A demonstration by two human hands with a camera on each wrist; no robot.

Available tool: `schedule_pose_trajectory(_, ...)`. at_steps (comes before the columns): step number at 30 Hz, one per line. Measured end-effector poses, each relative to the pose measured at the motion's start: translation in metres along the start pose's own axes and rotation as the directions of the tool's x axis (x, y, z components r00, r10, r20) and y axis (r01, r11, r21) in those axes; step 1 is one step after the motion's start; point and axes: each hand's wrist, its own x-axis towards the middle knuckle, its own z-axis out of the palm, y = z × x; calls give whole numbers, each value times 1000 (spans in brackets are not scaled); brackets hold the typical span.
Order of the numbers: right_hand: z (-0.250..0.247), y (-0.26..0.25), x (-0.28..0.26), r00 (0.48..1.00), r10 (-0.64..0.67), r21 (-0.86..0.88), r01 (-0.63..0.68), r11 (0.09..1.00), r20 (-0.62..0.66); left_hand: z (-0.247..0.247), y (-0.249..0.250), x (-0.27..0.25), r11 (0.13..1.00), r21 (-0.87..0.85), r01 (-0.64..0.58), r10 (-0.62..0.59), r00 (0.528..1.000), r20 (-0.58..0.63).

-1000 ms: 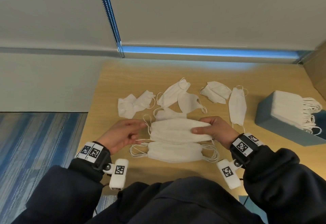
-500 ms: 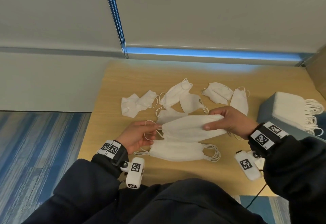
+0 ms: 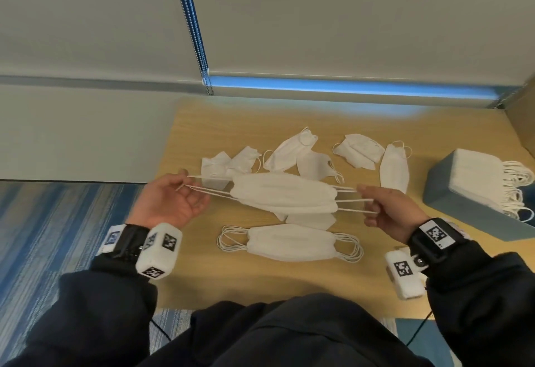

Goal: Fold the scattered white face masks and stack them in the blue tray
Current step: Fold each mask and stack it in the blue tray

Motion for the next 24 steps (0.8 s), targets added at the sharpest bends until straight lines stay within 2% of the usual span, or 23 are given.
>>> schedule_pose_trajectory(2, -1, -8, 3, 999, -15, 271, 28, 962, -49, -1, 13, -10, 996, -73, -55, 56, 998, 11)
schedule_pose_trajectory(4, 2, -18, 4, 996, -55, 487, 81, 870, -67, -2, 24, -16, 991, -100, -87, 93, 994, 63)
schedule_pose_trajectory(6, 8, -29, 1, 995, -97, 554, 99, 827, -34, -4, 31, -16, 1000, -4, -11, 12, 981, 195)
schedule_pose_trajectory(7, 11, -34, -1, 996, -93, 549, 78, 833, 0, -5, 32, -14, 993, 112, 32, -60, 966, 252)
schedule_pose_trajectory(8, 13, -38, -3, 997, -71, 504, 41, 863, 40, -6, 32, -12, 965, 256, 51, -121, 956, 266)
schedule_pose_trajectory(9, 14, -39, -5, 996, -39, 414, 3, 910, 78, -7, 31, -9, 914, 402, 54, -158, 961, 228)
schedule_pose_trajectory(11, 9, -32, -6, 994, 42, 119, -53, 991, 96, -11, 25, -3, 771, 632, 77, -166, 983, 83)
schedule_pose_trajectory(13, -1, -14, -9, 992, 106, -228, -89, 970, 63, -17, 16, 2, 668, 731, 142, -193, 981, -14)
schedule_pose_trajectory(15, -13, 9, -10, 989, 150, -414, -142, 899, -14, -23, 5, 6, 621, 757, 202, -261, 964, -43)
schedule_pose_trajectory(17, -19, 28, -13, 978, 186, -430, -206, 879, -89, -25, -7, 7, 592, 767, 246, -309, 949, -66)
schedule_pose_trajectory(20, -19, 46, -15, 962, 241, -353, -271, 896, -128, -22, -26, 8, 592, 759, 271, -319, 944, -89)
schedule_pose_trajectory(24, -8, 62, -14, 974, 182, -308, -217, 926, -138, -21, -43, 7, 550, 802, 233, -285, 955, -82)
